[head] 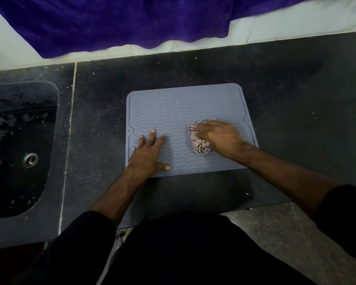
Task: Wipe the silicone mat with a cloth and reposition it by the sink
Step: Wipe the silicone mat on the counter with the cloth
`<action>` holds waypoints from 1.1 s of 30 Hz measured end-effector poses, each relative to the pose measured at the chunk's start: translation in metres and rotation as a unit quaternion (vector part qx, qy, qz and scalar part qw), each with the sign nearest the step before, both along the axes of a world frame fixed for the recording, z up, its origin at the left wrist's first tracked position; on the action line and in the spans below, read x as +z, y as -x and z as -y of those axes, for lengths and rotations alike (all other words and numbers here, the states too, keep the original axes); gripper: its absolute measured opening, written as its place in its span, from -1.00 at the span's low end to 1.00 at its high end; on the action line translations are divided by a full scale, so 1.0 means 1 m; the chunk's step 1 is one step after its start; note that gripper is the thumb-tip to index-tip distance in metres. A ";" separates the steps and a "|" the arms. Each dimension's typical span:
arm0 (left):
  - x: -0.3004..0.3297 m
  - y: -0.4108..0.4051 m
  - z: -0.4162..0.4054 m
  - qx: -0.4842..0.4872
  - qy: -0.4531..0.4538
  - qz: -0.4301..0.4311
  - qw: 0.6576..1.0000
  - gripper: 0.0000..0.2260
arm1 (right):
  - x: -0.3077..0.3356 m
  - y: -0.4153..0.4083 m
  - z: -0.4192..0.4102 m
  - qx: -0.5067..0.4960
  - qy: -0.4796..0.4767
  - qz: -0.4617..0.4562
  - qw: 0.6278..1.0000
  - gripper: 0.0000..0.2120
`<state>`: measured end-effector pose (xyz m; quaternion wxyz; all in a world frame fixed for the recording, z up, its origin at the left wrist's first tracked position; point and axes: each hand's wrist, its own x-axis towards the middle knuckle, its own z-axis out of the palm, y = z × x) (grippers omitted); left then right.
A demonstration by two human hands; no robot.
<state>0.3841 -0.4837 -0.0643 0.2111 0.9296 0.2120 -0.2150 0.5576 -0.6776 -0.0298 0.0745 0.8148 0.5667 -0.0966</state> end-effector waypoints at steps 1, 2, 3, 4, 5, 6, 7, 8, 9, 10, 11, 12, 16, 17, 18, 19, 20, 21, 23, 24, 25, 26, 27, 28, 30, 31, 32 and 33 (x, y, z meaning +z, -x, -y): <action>0.000 0.000 0.000 0.000 0.000 -0.001 1.000 -0.01 | 0.002 -0.004 0.006 -0.013 0.000 -0.006 1.000 -0.49; 0.001 0.000 0.000 0.000 0.000 0.000 1.000 -0.01 | 0.004 -0.007 0.011 -0.026 0.002 -0.007 1.000 -0.49; 0.001 0.000 0.001 -0.001 0.001 0.000 1.000 -0.01 | 0.006 -0.010 0.013 -0.038 0.006 -0.003 0.999 -0.48; 0.002 0.000 0.001 -0.001 0.001 -0.001 1.000 -0.01 | 0.007 -0.011 0.014 -0.049 0.010 0.001 0.999 -0.49; 0.002 0.000 0.001 -0.002 0.000 -0.003 1.000 -0.01 | 0.008 -0.009 0.010 -0.060 0.005 -0.001 0.998 -0.50; 0.003 0.000 0.001 -0.003 0.000 -0.006 1.000 -0.01 | 0.008 -0.006 0.005 -0.067 -0.014 -0.009 0.998 -0.51; 0.004 0.000 0.001 -0.004 0.000 -0.009 1.000 -0.01 | 0.007 0.000 -0.001 -0.066 -0.038 -0.020 0.997 -0.50; 0.005 0.000 0.002 -0.006 -0.001 -0.010 1.000 -0.01 | 0.005 0.006 -0.008 -0.058 -0.055 -0.026 0.996 -0.48; 0.006 -0.001 0.002 -0.010 -0.004 -0.011 1.000 -0.01 | 0.002 0.013 -0.015 -0.048 -0.055 -0.028 0.997 -0.47; 0.007 -0.001 0.002 -0.015 -0.005 -0.012 1.000 -0.01 | -0.001 0.019 -0.020 -0.039 -0.041 -0.025 0.998 -0.47; 0.008 0.000 0.002 -0.019 -0.005 -0.012 1.000 -0.01 | -0.004 0.024 -0.023 -0.036 -0.022 -0.019 0.999 -0.47; 0.009 0.001 0.001 -0.021 -0.004 -0.010 1.000 -0.02 | -0.006 0.025 -0.023 -0.038 -0.008 -0.011 0.999 -0.48; 0.012 0.002 0.002 -0.026 -0.002 -0.008 1.000 -0.03 | 0.001 0.016 -0.008 -0.060 0.020 0.007 0.998 -0.48; 0.012 0.002 0.002 -0.027 -0.004 -0.006 1.000 -0.03 | 0.003 0.013 -0.006 -0.072 0.024 0.010 0.997 -0.48; 0.012 0.003 0.003 -0.026 -0.006 -0.005 1.000 -0.03 | 0.005 0.013 -0.004 -0.085 0.021 0.012 0.996 -0.47; 0.012 0.002 0.004 -0.026 -0.007 -0.006 1.000 -0.03 | 0.006 0.014 -0.005 -0.095 0.011 0.013 0.995 -0.46; 0.013 0.002 0.004 -0.026 -0.008 -0.009 1.000 -0.03 | 0.006 0.016 -0.008 -0.102 -0.004 0.009 0.995 -0.46; 0.012 0.002 0.003 -0.027 -0.007 -0.012 1.000 -0.02 | 0.005 0.021 -0.013 -0.103 -0.020 0.001 0.994 -0.46; 0.013 0.001 0.004 -0.029 -0.009 -0.017 0.999 -0.02 | 0.001 0.033 -0.029 -0.085 -0.043 -0.012 0.995 -0.49; 0.014 0.001 0.004 -0.031 -0.013 -0.018 0.999 -0.02 | -0.001 0.040 -0.036 -0.071 -0.040 -0.012 0.997 -0.49; 0.014 0.001 0.004 -0.033 -0.017 -0.020 0.999 -0.02 | -0.004 0.045 -0.042 -0.060 -0.030 -0.007 0.998 -0.49; 0.014 0.002 0.004 -0.036 -0.019 -0.021 0.999 -0.02 | -0.005 0.047 -0.043 -0.059 -0.017 -0.001 0.998 -0.48; 0.015 0.003 0.004 -0.038 -0.018 -0.021 0.999 -0.02 | -0.005 0.046 -0.040 -0.064 -0.007 0.004 0.998 -0.48; 0.015 0.003 0.004 -0.040 -0.016 -0.019 0.999 -0.03 | -0.003 0.043 -0.034 -0.073 0.001 0.007 0.997 -0.47; 0.017 0.005 0.003 -0.045 -0.013 -0.018 0.999 -0.04 | 0.001 0.037 -0.021 -0.101 0.015 0.014 0.995 -0.46; 0.017 0.005 0.003 -0.045 -0.013 -0.017 0.999 -0.04 | 0.004 0.034 -0.017 -0.114 0.018 0.020 0.993 -0.47; 0.018 0.005 0.003 -0.045 -0.014 -0.016 0.999 -0.04 | 0.006 0.033 -0.015 -0.125 0.015 0.026 0.992 -0.47; 0.018 0.005 0.003 -0.045 -0.015 -0.015 0.999 -0.04 | 0.007 0.033 -0.016 -0.137 0.005 0.025 0.990 -0.46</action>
